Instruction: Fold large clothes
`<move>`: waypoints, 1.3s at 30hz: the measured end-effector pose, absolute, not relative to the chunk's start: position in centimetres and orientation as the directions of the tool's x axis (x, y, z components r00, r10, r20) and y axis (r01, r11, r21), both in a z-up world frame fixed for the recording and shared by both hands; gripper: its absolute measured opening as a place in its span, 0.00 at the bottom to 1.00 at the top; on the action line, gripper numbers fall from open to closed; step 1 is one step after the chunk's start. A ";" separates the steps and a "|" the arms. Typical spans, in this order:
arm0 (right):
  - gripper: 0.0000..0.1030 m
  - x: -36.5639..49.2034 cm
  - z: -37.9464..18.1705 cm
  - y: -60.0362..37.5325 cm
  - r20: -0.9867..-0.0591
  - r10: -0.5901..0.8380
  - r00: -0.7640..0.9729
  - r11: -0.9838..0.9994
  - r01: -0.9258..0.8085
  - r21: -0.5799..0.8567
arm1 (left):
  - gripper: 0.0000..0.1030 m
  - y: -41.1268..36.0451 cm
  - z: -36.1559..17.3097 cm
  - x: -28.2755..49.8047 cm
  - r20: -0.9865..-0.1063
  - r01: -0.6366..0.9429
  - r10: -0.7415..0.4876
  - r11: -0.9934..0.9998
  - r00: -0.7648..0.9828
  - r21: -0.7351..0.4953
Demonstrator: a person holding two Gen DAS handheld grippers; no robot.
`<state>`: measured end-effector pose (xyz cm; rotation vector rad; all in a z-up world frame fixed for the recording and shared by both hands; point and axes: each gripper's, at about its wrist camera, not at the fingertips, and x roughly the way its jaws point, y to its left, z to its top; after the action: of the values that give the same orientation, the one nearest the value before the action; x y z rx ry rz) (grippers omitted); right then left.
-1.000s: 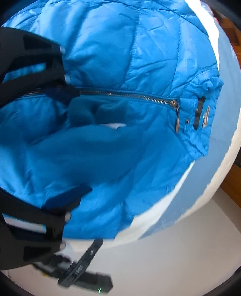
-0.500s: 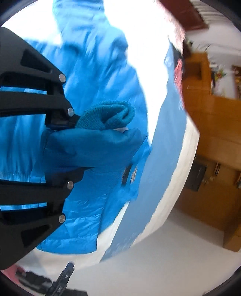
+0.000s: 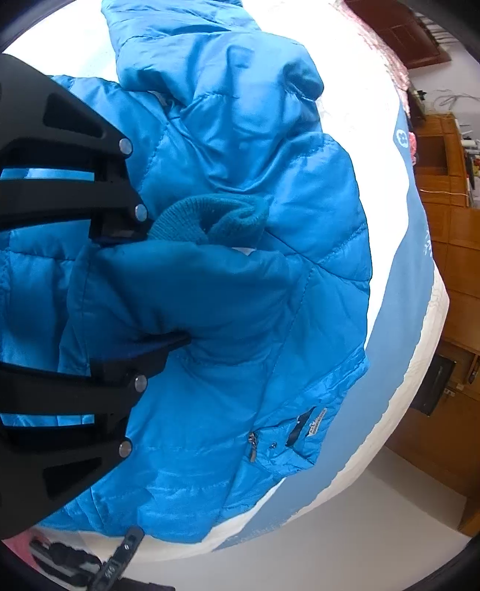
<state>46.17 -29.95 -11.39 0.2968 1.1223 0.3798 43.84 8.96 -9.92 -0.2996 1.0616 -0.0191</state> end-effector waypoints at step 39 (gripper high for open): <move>0.43 43.9 -7.8 -27.3 -0.800 0.455 0.390 0.890 -0.174 0.421 | 0.60 20.1 -3.5 31.6 -0.789 -0.339 0.141 0.937 0.598 -0.090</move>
<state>43.93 -27.33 -7.85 0.2888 1.1019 0.4067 31.58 20.05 -3.54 -0.2410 0.8892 0.2814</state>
